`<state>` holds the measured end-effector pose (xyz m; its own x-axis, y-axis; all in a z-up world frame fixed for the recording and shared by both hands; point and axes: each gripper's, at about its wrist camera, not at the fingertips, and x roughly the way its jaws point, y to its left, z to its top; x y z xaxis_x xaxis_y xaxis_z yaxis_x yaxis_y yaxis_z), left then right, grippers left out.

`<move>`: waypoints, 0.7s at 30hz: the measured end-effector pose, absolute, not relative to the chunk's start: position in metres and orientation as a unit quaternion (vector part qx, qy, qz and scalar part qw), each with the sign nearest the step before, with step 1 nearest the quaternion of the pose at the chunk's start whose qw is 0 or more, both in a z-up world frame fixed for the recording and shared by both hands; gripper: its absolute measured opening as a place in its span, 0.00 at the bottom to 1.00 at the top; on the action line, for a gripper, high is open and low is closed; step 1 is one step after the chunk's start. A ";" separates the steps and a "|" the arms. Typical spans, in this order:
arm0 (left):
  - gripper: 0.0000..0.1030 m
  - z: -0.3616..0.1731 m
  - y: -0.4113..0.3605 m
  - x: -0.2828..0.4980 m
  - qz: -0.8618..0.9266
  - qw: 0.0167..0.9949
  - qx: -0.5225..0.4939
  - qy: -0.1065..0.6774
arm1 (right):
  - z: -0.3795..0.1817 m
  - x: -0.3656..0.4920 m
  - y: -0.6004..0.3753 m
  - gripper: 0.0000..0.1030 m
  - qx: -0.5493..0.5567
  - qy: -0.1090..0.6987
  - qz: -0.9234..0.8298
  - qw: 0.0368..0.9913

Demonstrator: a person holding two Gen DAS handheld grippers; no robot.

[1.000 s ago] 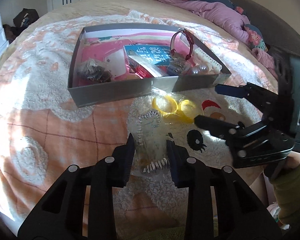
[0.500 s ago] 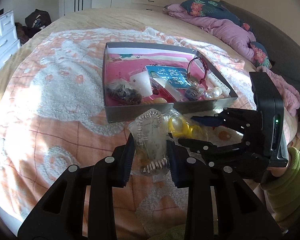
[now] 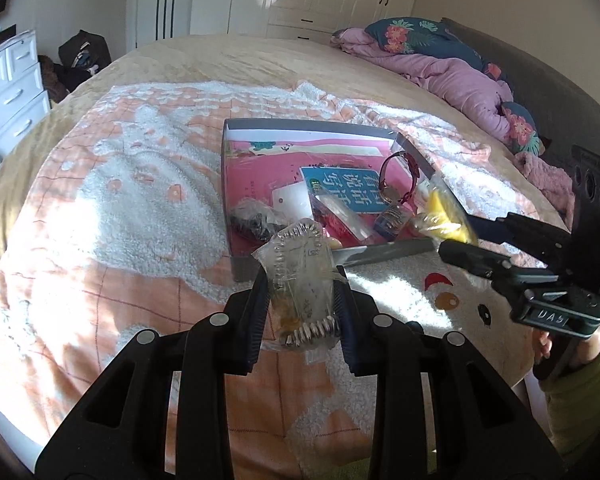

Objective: Organize jewelry
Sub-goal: 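Grasp the clear rhinestone bag with left tool while right tool grasps the yellow bangle bag, then carry the rhinestone bag with left tool into the box while right tool carries the bangle bag there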

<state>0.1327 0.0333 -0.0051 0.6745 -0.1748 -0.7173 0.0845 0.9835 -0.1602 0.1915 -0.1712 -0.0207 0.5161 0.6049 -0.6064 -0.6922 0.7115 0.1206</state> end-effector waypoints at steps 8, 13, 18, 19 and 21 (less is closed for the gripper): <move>0.23 0.010 0.022 0.158 -0.075 0.918 -0.035 0.387 | 0.005 0.211 -0.192 0.44 -0.056 0.291 0.344 0.891; 0.23 0.012 0.014 0.176 -0.080 0.919 -0.024 0.385 | 0.008 0.222 -0.200 0.44 -0.052 0.286 0.331 0.898; 0.23 0.012 0.008 0.192 -0.084 0.919 -0.022 0.385 | 0.007 0.231 -0.205 0.44 -0.048 0.287 0.316 0.903; 0.23 0.012 0.007 0.194 -0.085 0.919 -0.021 0.385 | 0.007 0.233 -0.206 0.44 -0.046 0.287 0.313 0.904; 0.23 0.011 0.005 0.198 -0.087 0.918 -0.020 0.386 | 0.007 0.235 -0.208 0.44 -0.043 0.287 0.309 0.906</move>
<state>0.1984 0.0053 0.0108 0.6873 -0.1744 -0.7051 0.1436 0.9842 -0.1036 0.2350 -0.2081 0.0066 0.6443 0.5350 -0.5465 -0.5847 0.8052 0.0989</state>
